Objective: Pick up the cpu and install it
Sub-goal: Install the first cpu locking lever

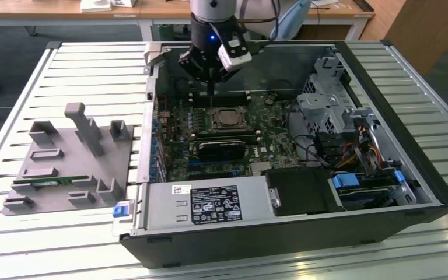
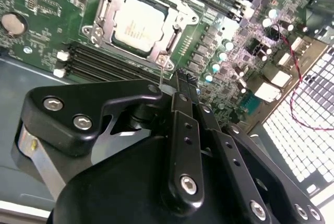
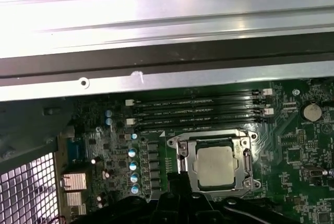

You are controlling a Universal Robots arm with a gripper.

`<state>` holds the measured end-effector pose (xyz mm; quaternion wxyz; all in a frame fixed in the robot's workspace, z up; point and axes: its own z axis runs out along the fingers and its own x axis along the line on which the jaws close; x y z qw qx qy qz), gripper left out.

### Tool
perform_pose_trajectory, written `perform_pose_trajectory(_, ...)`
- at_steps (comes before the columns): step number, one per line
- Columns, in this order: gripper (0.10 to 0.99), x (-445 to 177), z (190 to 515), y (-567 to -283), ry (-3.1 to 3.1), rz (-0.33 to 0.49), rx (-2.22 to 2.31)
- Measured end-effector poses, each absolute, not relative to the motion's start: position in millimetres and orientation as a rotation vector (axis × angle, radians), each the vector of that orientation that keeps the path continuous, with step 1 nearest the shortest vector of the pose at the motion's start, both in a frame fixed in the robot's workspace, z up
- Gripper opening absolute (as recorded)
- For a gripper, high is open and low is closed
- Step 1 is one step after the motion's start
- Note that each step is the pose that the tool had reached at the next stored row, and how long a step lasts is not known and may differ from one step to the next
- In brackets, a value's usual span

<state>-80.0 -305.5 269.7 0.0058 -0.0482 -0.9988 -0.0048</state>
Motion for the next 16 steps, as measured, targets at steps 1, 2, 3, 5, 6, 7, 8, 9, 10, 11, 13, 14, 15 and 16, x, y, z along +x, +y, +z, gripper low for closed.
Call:
perform_pose_trajectory(1,0.106,-81.4,269.2,-304.6,-3.126,-0.015,-0.151)
perform_pose_trajectory(2,0.106,-82.7,268.5,-303.6,-3.126,-0.015,-0.151)
perform_pose_trajectory(3,0.106,-83.7,267.8,-302.2,-3.126,-0.015,-0.151)
perform_pose_trajectory(5,0.106,-85.0,266.3,-298.9,-3.126,-0.015,-0.151)
perform_pose_trajectory(6,0.106,-85.5,265.3,-297.3,-3.126,-0.015,-0.151)
perform_pose_trajectory(7,0.106,-86.1,264.3,-295.8,-3.126,-0.015,-0.151)
perform_pose_trajectory(8,0.106,-86.9,263.4,-294.5,-3.126,-0.015,-0.151)
perform_pose_trajectory(9,0.106,-87.5,262.3,-293.2,-3.126,-0.015,-0.151)
perform_pose_trajectory(10,0.106,-87.7,261.3,-291.6,-3.126,-0.015,-0.151)
perform_pose_trajectory(11,0.106,-87.7,260.5,-290.3,-3.126,-0.015,-0.151)
perform_pose_trajectory(13,0.106,-87.7,259.8,-287.6,-3.126,-0.015,-0.15)
perform_pose_trajectory(14,0.106,-87.3,259.5,-286.5,-3.126,-0.015,-0.149)
perform_pose_trajectory(15,0.106,-86.6,259.3,-285.8,-3.126,-0.015,-0.148)
perform_pose_trajectory(16,0.106,-85.3,259.1,-285.2,-3.126,-0.015,-0.147)
